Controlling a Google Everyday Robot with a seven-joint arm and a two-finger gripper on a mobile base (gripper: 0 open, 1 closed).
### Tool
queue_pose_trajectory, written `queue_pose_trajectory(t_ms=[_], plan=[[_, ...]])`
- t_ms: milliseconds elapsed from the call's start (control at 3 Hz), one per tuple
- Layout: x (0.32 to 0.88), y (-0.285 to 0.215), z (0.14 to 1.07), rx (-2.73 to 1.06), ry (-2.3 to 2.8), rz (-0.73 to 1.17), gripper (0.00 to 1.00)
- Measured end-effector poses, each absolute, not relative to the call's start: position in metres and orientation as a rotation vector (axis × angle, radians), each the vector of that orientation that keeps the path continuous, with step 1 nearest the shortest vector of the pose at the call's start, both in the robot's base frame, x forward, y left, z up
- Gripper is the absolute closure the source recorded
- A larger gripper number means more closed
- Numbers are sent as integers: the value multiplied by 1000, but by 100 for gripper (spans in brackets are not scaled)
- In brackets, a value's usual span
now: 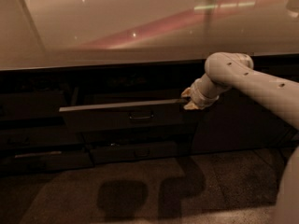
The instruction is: Open top drawer
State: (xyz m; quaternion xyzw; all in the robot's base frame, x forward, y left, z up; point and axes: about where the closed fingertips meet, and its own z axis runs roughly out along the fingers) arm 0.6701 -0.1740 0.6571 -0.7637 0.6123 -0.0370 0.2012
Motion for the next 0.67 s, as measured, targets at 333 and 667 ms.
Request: queue_pose_trajectory(t_ms=[333,667], plan=[[670,-174,660,-2133,1710,-104,100],[660,-175,655,-2142,1700,-103,100]])
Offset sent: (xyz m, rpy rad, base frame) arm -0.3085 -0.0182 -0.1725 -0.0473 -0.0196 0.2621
